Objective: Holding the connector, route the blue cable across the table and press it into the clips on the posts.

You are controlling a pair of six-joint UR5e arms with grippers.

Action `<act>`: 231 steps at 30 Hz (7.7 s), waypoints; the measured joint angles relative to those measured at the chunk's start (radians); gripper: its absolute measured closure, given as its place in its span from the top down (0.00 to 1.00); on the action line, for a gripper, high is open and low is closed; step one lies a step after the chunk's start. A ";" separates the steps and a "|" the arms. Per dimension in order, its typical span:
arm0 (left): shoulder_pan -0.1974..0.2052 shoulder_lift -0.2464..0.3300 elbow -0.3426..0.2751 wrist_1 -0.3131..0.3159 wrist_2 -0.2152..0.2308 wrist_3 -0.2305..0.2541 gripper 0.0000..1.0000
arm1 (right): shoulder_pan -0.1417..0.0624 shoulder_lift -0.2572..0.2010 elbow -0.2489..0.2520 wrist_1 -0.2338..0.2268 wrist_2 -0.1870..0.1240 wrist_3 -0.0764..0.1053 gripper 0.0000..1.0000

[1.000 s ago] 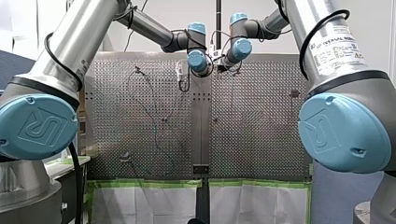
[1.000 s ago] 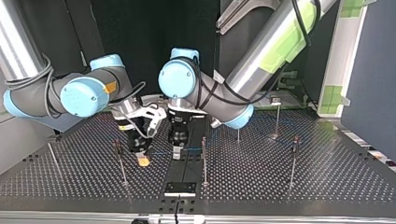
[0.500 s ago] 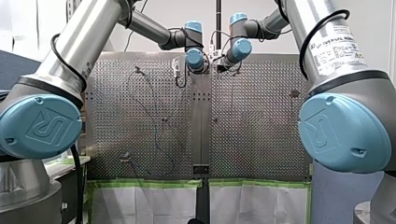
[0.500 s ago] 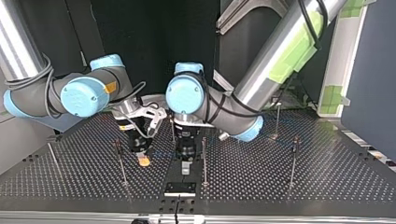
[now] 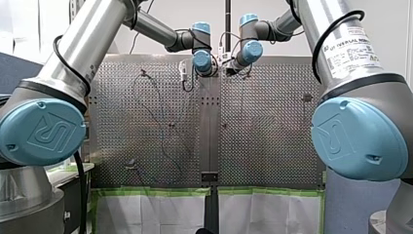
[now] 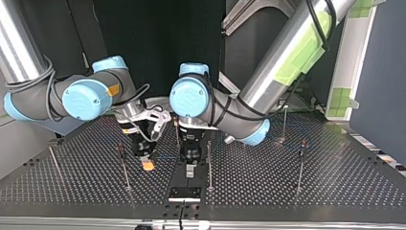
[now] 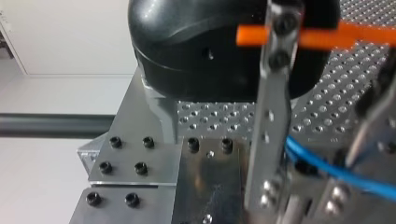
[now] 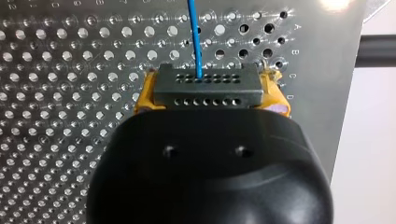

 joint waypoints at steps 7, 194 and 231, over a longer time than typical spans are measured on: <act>-0.015 0.000 0.000 0.002 -0.003 -0.001 0.00 | -0.001 0.000 0.000 0.000 0.000 0.000 0.00; 0.029 -0.339 -0.264 0.471 0.244 -0.246 0.00 | -0.227 0.140 0.517 -0.579 -0.225 0.045 0.00; -0.028 -0.239 -0.287 0.236 0.039 -0.073 1.00 | -0.284 0.144 0.509 -0.556 -0.245 0.034 0.00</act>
